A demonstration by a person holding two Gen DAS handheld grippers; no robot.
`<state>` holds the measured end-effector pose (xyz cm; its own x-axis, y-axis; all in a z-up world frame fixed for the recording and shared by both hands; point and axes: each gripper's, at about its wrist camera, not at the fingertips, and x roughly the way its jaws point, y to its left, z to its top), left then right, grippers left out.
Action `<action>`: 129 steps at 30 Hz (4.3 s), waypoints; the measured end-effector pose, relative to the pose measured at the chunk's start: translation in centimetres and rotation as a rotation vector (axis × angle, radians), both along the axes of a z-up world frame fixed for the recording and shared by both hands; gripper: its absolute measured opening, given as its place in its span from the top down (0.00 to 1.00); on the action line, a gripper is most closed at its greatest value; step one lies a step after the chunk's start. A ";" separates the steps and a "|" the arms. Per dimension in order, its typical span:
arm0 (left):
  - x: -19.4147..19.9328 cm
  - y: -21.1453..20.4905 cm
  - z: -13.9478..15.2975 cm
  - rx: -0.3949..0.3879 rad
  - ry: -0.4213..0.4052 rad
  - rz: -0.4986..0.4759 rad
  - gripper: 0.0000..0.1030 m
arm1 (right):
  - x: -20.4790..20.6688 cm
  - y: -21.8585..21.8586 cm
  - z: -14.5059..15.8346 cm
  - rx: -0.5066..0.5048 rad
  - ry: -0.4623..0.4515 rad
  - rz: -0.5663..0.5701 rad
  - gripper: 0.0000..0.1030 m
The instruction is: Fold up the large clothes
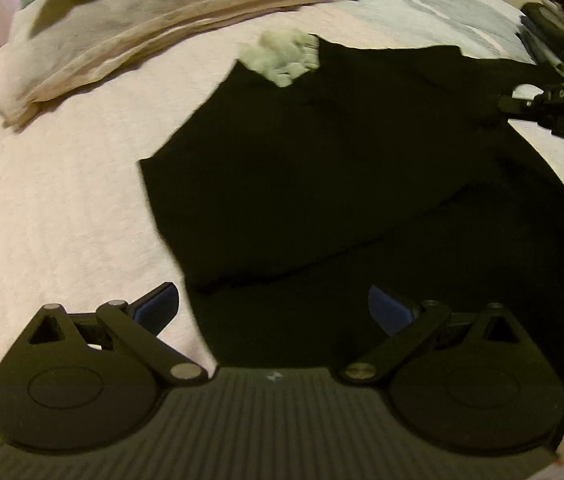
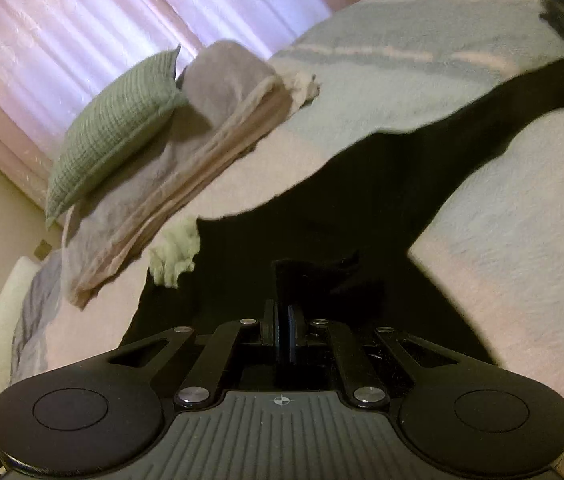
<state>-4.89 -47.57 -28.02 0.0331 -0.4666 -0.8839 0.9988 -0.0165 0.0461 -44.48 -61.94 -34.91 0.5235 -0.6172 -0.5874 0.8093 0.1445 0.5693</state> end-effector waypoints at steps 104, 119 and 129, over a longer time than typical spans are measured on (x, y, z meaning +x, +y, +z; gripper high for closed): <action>13.1 -13.5 -0.5 -0.304 0.292 0.280 0.96 | -1.3 -4.4 -3.1 -0.067 0.724 0.192 0.44; 12.7 -11.9 -5.0 -0.121 0.230 0.230 0.94 | 1.0 -3.9 1.5 -0.112 0.558 0.245 0.44; 12.4 -11.0 -5.3 -0.117 0.219 0.224 0.94 | 2.5 -15.7 -3.8 -0.070 0.571 0.434 0.65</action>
<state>7.49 -58.59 -33.31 -0.0390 -0.5676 -0.8224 0.9633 0.1972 -0.1818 -41.94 -77.62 -38.75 0.3530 -0.4693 -0.8094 0.8390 0.5417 0.0519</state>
